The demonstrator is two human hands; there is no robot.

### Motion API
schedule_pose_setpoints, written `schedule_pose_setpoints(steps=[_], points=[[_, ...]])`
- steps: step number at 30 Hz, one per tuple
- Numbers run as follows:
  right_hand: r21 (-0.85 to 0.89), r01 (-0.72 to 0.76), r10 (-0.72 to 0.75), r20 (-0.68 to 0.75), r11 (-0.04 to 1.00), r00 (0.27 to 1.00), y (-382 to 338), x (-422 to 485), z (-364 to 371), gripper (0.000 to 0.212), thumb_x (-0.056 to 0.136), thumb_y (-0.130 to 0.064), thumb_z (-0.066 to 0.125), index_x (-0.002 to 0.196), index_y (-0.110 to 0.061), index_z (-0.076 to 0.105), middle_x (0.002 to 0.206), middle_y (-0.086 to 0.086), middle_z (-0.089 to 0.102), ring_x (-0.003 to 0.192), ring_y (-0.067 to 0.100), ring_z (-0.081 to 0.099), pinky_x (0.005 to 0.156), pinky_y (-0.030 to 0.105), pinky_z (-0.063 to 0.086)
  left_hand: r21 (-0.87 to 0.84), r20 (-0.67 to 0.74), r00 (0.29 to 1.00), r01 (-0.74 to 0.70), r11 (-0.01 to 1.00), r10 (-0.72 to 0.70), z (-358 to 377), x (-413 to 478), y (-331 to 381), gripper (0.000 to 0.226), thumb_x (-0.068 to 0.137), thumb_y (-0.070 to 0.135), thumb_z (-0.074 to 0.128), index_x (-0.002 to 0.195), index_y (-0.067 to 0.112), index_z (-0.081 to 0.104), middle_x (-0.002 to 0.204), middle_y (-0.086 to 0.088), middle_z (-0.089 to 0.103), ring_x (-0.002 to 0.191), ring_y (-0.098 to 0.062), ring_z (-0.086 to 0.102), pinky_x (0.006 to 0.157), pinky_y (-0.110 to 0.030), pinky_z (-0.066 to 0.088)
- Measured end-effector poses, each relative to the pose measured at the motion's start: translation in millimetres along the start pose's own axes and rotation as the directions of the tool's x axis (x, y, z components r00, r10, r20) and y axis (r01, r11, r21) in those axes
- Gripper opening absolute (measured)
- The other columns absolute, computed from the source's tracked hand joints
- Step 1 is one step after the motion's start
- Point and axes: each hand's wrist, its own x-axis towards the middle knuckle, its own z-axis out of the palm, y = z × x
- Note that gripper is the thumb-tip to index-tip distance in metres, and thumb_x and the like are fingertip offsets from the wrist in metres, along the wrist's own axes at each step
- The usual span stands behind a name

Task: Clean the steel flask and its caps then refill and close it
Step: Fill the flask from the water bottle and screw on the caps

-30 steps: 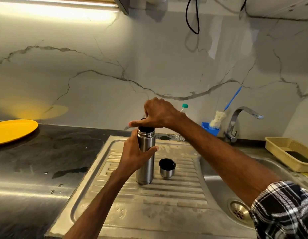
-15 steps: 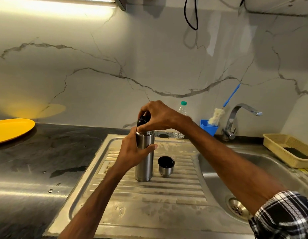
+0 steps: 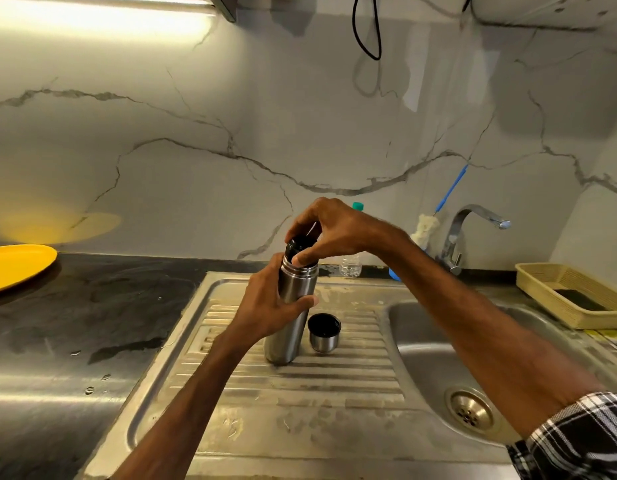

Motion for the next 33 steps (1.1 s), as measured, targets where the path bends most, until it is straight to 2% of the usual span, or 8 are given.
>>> schedule_pose_setpoints(steps=[3, 7, 12, 17, 22, 26, 29, 33], points=[[-0.052, -0.052, 0.047, -0.098, 0.997, 0.994, 0, -6, 5, 0.042, 0.077, -0.037, 0.084, 0.108, -0.012, 0.073, 0.099, 0.000, 0.071, 0.091, 0.013, 0.067, 0.076, 0.023, 0.057, -0.007, -0.016, 1.000, -0.027, 1.000, 0.027, 4, 0, 1, 0.075, 0.074, 0.038, 0.089, 0.135, 0.025, 0.049, 0.113, 0.016, 0.058, 0.096, -0.002, 0.057, 0.075, -0.006, 0.041], [-0.143, -0.099, 0.067, -0.211, 0.985, 0.975, -2, -14, 15, 0.049, 0.080, -0.047, 0.079, 0.109, -0.008, 0.071, 0.101, 0.005, 0.071, 0.090, 0.016, 0.066, 0.081, 0.030, 0.059, -0.029, 0.026, 0.997, -0.071, 0.997, 0.072, 5, 3, 0, 0.077, 0.073, 0.038, 0.090, 0.137, 0.026, 0.048, 0.121, 0.011, 0.063, 0.104, -0.004, 0.060, 0.084, -0.015, 0.049], [-0.036, 0.047, -0.047, 0.017, 0.998, 0.999, 5, -28, -2, 0.040, 0.082, -0.028, 0.080, 0.117, -0.012, 0.069, 0.105, -0.001, 0.071, 0.096, 0.009, 0.066, 0.085, 0.022, 0.057, -0.002, 0.097, 0.989, -0.109, 0.994, 0.109, -1, 6, 1, 0.077, 0.074, 0.039, 0.089, 0.138, 0.022, 0.050, 0.121, 0.005, 0.066, 0.100, -0.007, 0.063, 0.077, -0.013, 0.045], [0.057, 0.110, -0.103, -0.118, 0.992, 0.988, 9, -33, 9, 0.031, 0.082, -0.021, 0.080, 0.111, -0.011, 0.073, 0.099, 0.003, 0.074, 0.092, 0.009, 0.067, 0.085, 0.021, 0.056, -0.003, 0.063, 0.993, -0.104, 0.995, 0.104, 2, 5, -2, 0.078, 0.073, 0.041, 0.089, 0.137, 0.023, 0.050, 0.120, 0.005, 0.068, 0.102, -0.007, 0.065, 0.086, -0.026, 0.057], [0.035, -0.065, 0.073, -0.376, 0.997, 0.924, 3, -29, 37, 0.031, 0.079, -0.036, 0.080, 0.093, -0.009, 0.076, 0.079, 0.001, 0.071, 0.073, 0.011, 0.066, 0.068, 0.026, 0.057, 0.039, -0.104, 0.993, -0.057, 0.998, 0.061, 15, -3, 3, 0.073, 0.073, 0.040, 0.089, 0.132, 0.022, 0.050, 0.112, 0.008, 0.068, 0.096, -0.011, 0.067, 0.082, -0.028, 0.057], [0.006, -0.274, 0.241, -0.494, 0.962, 0.836, -12, -27, 47, 0.036, 0.075, -0.042, 0.081, 0.078, -0.011, 0.063, 0.063, -0.004, 0.056, 0.063, 0.012, 0.060, 0.056, 0.023, 0.050, 0.012, -0.171, 0.983, -0.073, 0.997, 0.074, 24, -7, 11, 0.076, 0.074, 0.032, 0.090, 0.136, 0.020, 0.047, 0.115, 0.007, 0.066, 0.096, -0.010, 0.063, 0.084, -0.024, 0.051], [-0.074, -0.316, 0.251, -0.450, 0.946, 0.857, -12, -25, 39, 0.050, 0.070, -0.056, 0.082, 0.084, -0.012, 0.062, 0.072, 0.000, 0.059, 0.071, 0.015, 0.062, 0.064, 0.029, 0.056, 0.021, -0.116, 0.990, -0.076, 0.997, 0.078, 18, -5, 9, 0.076, 0.074, 0.035, 0.089, 0.135, 0.020, 0.048, 0.119, 0.003, 0.068, 0.100, -0.012, 0.066, 0.087, -0.030, 0.057], [-0.028, -0.029, 0.028, -0.032, 0.999, 0.999, 3, -28, 6, 0.054, 0.077, -0.040, 0.084, 0.120, -0.013, 0.066, 0.110, 0.002, 0.070, 0.103, 0.015, 0.066, 0.089, 0.027, 0.056, 0.034, -0.022, 0.997, -0.077, 0.996, 0.078, 3, -3, 1, 0.072, 0.073, 0.041, 0.089, 0.131, 0.021, 0.052, 0.115, 0.005, 0.068, 0.099, -0.010, 0.066, 0.086, -0.034, 0.059]])
